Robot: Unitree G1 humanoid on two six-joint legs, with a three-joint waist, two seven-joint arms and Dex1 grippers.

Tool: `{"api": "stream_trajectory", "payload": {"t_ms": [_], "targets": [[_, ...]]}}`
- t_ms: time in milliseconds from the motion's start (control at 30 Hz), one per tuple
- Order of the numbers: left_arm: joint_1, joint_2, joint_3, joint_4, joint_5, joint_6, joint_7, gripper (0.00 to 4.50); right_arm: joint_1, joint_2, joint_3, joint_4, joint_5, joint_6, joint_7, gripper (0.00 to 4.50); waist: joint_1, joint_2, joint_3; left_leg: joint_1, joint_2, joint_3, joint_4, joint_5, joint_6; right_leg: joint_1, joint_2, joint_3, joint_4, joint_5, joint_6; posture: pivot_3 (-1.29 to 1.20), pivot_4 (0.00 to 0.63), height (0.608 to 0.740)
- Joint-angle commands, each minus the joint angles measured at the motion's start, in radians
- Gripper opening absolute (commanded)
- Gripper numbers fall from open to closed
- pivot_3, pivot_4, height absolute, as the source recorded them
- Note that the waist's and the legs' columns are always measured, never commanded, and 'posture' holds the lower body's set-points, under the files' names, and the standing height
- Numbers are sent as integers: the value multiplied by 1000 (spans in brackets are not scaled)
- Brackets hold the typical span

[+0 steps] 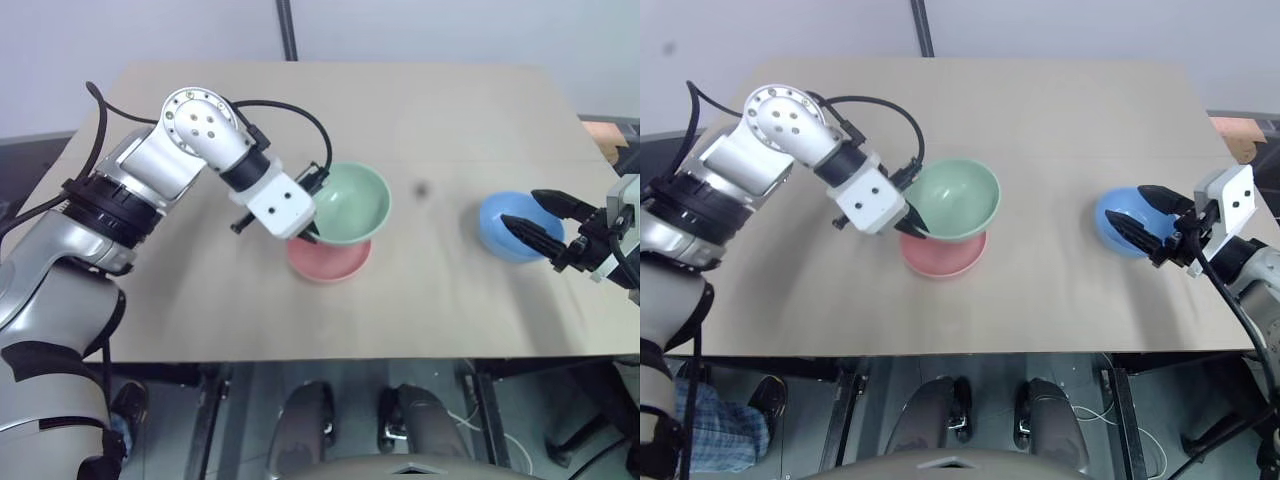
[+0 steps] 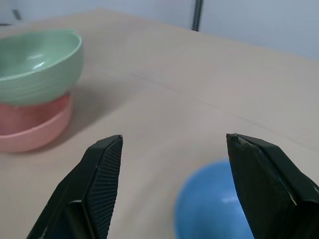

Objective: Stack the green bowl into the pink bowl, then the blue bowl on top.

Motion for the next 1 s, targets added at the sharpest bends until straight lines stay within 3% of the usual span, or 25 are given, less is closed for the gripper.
{"api": "stream_trajectory", "payload": {"t_ms": [33, 133, 367, 400, 533, 667, 800, 1000], "targets": [[-10, 33, -9, -48, -31, 26, -4, 19, -21, -16, -13, 3, -9, -21, 11, 3610, 5, 0, 0, 0, 0, 0, 0, 0, 0, 0, 1, 0, 0, 0, 0, 0, 150, 740], [-26, 72, -55, -49, -12, 6, -4, 833, -30, -14, -9, 10, -15, -23, 16, 3610, 4, 0, 0, 0, 0, 0, 1, 0, 0, 0, 2, 0, 0, 0, 0, 0, 150, 740], [-16, 28, -7, -29, 2, 19, -4, 4158, -30, -12, -16, 11, -22, -23, 24, 3610, 4, 0, 0, 0, 1, 0, 1, 0, 0, 0, 3, 0, 0, 0, 0, 0, 150, 740], [-16, 20, 4, -27, 3, 29, -4, 4372, -29, -11, -18, 10, -22, -23, 24, 3610, 4, 0, 0, 0, 1, 0, 1, 0, 0, 0, 3, 0, 0, 0, 0, 0, 150, 740], [-12, -49, 121, 31, -1, 84, 6, 4372, -24, -9, -15, 4, -23, -20, 23, 3610, 4, 0, 0, -1, 1, 0, 1, 0, 0, 0, 3, 0, 0, 0, 0, 0, 150, 740], [20, -76, 293, 62, -148, 322, 58, 4372, -7, -10, -15, -13, -10, 28, -3, 3610, 1, 0, 0, -1, 1, 0, 1, 0, 0, 0, 4, 0, 0, 0, 0, 0, 150, 740], [89, -41, 492, 28, -308, 644, 63, 4372, 18, -39, 20, -3, -42, 101, -32, 3610, -7, 0, 0, 0, 2, 0, 0, 0, 0, 0, 2, 1, 0, 0, 0, 0, 150, 740], [255, 59, 707, 0, -310, 818, 137, 4372, 2, -57, 104, 40, -90, 172, -55, 3610, -14, 0, 0, 0, 2, 0, 0, 0, 0, 0, 1, 0, 0, 0, 0, 0, 150, 740]]}}
